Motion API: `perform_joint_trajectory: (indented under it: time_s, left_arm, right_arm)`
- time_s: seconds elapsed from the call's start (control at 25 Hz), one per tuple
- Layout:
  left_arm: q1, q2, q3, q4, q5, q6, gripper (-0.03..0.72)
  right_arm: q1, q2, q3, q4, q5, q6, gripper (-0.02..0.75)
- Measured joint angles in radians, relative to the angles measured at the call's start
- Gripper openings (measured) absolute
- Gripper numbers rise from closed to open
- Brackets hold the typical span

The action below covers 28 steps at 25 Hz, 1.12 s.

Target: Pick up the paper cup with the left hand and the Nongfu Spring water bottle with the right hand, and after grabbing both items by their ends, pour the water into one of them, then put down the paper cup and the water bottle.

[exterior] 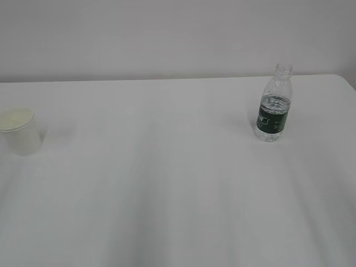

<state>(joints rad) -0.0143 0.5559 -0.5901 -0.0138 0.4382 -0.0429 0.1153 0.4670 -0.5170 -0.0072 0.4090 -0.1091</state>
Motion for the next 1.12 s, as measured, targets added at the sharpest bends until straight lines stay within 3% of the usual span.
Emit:
perform_joint_trajectory:
  time_s: [1.12]
  left_arm:
    - [0.000, 0.221, 0.000, 0.000, -0.124, 0.000, 0.562]
  right_arm:
    - [0.000, 0.253, 0.000, 0.000, -0.239, -0.008, 0.590]
